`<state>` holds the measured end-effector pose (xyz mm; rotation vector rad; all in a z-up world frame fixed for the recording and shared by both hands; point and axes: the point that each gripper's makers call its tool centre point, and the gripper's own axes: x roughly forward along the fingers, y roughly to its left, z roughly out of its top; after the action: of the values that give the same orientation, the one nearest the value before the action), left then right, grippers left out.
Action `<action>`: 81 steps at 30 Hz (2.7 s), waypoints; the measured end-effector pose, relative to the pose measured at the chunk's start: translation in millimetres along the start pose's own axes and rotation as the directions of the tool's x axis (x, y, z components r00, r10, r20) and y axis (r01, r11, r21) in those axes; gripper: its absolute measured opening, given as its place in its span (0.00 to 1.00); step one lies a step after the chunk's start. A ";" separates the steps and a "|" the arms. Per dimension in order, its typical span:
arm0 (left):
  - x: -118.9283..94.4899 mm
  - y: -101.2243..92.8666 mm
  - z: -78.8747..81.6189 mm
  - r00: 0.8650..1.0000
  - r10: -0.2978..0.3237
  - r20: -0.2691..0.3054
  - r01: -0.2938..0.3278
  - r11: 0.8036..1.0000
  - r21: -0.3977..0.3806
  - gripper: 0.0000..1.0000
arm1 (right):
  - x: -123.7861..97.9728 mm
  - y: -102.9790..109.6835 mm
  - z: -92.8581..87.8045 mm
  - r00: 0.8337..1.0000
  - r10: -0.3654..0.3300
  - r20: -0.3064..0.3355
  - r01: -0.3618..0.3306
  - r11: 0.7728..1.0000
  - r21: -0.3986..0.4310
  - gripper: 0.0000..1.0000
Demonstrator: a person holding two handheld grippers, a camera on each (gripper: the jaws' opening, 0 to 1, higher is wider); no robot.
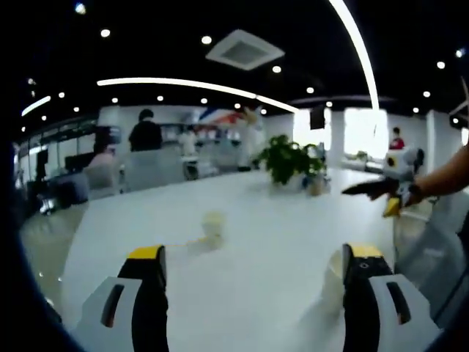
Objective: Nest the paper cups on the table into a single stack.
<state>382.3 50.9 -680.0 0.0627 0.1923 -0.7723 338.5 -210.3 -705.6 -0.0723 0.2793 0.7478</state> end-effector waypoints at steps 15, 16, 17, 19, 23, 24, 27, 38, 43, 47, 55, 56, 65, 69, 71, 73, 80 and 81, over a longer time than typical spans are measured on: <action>-44.1 22.0 -43.3 0.994 0.073 -0.087 -0.073 0.997 0.000 0.98 | 7.9 -18.0 -17.6 0.999 -0.016 -0.031 0.014 0.997 -0.074 1.00; -45.0 22.5 -44.8 0.993 0.077 -0.093 -0.078 0.997 -0.005 0.98 | 8.4 -18.7 -17.5 0.999 -0.019 -0.027 0.017 0.998 -0.067 1.00; -46.7 22.8 -46.7 0.992 0.080 -0.098 -0.081 0.997 -0.010 0.98 | 8.8 -19.2 -17.3 1.000 -0.019 -0.024 0.018 0.998 -0.062 1.00; -48.4 23.5 -45.6 0.992 0.090 -0.091 -0.091 0.996 -0.007 0.98 | 10.5 -19.5 -16.8 1.000 -0.019 -0.021 0.017 0.998 -0.064 1.00; -48.4 23.7 -40.6 0.992 0.093 -0.083 -0.093 0.996 0.002 0.98 | 14.8 -20.8 -15.7 1.000 -0.017 -0.020 0.015 0.998 -0.062 1.00; -48.3 23.3 -39.1 0.992 0.092 -0.083 -0.092 0.996 0.010 0.98 | 15.5 -21.0 -15.1 1.000 -0.017 -0.018 0.016 0.998 -0.062 1.00; -48.0 23.8 -38.7 0.993 0.086 -0.078 -0.086 0.996 0.006 0.98 | 17.9 -21.2 -13.1 1.000 -0.013 -0.014 0.012 0.998 -0.065 1.00; -49.1 20.1 -37.9 0.991 0.090 -0.097 -0.091 0.996 -0.007 0.98 | 22.3 -24.6 -14.6 1.000 -0.013 -0.015 0.012 0.998 -0.057 1.00; -48.4 21.1 -36.3 0.989 0.105 -0.103 -0.107 0.994 -0.017 0.98 | 27.8 -24.4 -15.5 1.000 0.002 -0.014 -0.002 0.998 -0.058 0.99; -47.2 19.7 -31.0 0.991 0.107 -0.084 -0.109 0.994 -0.022 0.98 | 37.7 -28.3 -10.3 1.000 0.005 0.023 -0.003 0.997 -0.083 0.96; -45.1 22.0 -34.1 0.990 0.116 -0.086 -0.119 0.992 -0.035 0.98 | 64.2 -38.6 -0.1 0.998 0.008 0.057 -0.005 0.998 -0.063 1.00; -44.1 20.7 -34.6 0.990 0.114 -0.084 -0.117 0.993 -0.032 0.98 | 68.8 -39.8 1.8 0.998 0.012 0.056 -0.008 0.998 -0.070 1.00; -40.1 24.2 -39.5 0.990 0.114 -0.088 -0.118 0.992 -0.036 0.98 | 106.5 -58.5 14.2 0.997 0.034 0.070 -0.029 0.997 -0.076 1.00; -36.6 26.1 -34.2 0.987 0.148 -0.062 -0.152 0.986 -0.073 0.98 | 127.7 -69.5 18.3 0.996 0.039 0.076 -0.033 0.996 -0.078 1.00; -35.2 18.4 -32.8 0.988 0.150 -0.044 -0.152 0.986 -0.066 0.98 | 137.6 -74.3 18.3 0.996 0.047 0.078 -0.041 0.996 -0.074 1.00; -33.7 10.2 -35.7 0.990 0.135 -0.048 -0.135 0.991 0.008 0.98 | 149.1 -79.4 17.7 0.996 0.053 0.070 -0.048 0.996 -0.076 1.00; -27.0 2.9 -42.4 0.991 0.112 -0.071 -0.115 0.993 -0.032 0.98 | 184.1 -100.4 19.4 0.995 0.060 0.076 -0.057 0.998 -0.039 1.00; -26.6 3.2 -41.4 0.991 0.112 -0.067 -0.114 0.993 -0.035 0.98 | 187.4 -101.4 19.9 0.995 0.059 0.077 -0.057 0.998 -0.034 1.00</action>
<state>359.7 76.7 -715.5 0.0613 0.2635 -0.6538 542.7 -157.6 -741.7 -0.0655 0.1956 0.8112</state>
